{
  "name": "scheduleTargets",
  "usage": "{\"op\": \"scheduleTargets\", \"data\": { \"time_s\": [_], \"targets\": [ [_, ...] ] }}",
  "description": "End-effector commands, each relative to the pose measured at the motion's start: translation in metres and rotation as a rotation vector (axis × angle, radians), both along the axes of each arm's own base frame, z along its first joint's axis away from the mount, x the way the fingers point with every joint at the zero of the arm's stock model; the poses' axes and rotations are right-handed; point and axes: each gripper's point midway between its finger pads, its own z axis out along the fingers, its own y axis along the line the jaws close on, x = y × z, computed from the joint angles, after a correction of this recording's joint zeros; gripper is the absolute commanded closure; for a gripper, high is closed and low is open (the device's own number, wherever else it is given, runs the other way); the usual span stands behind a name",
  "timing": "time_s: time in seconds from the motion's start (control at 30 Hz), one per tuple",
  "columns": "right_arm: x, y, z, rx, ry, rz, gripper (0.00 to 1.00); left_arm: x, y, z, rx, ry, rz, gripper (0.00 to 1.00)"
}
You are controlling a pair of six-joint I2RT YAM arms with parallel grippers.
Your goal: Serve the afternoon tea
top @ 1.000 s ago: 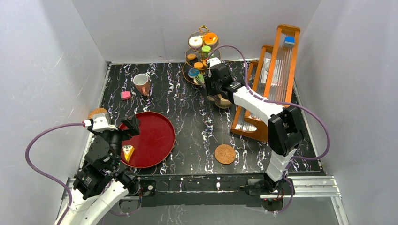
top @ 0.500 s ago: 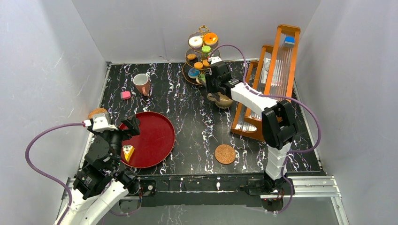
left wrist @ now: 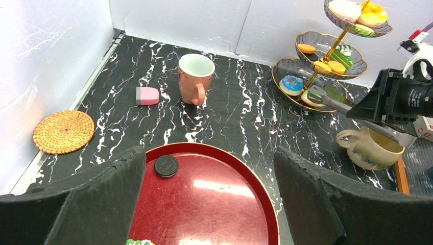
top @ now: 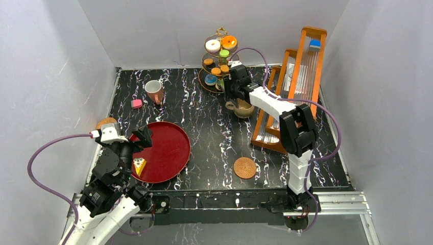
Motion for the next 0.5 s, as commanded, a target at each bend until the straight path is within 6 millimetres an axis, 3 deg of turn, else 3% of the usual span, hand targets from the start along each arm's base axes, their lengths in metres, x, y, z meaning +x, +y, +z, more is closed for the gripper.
{"op": "scheduleTargets", "data": {
  "time_s": [0.0,0.47],
  "targets": [
    [0.018,0.003,0.036,0.038,-0.089,-0.031,0.49,0.003,-0.001,0.004,-0.004,-0.013,0.006,0.08],
    [-0.009,-0.004,0.068,0.049,-0.097,0.029,0.43,0.002,-0.002,0.005,-0.011,-0.017,-0.002,0.08]
  ]
}}
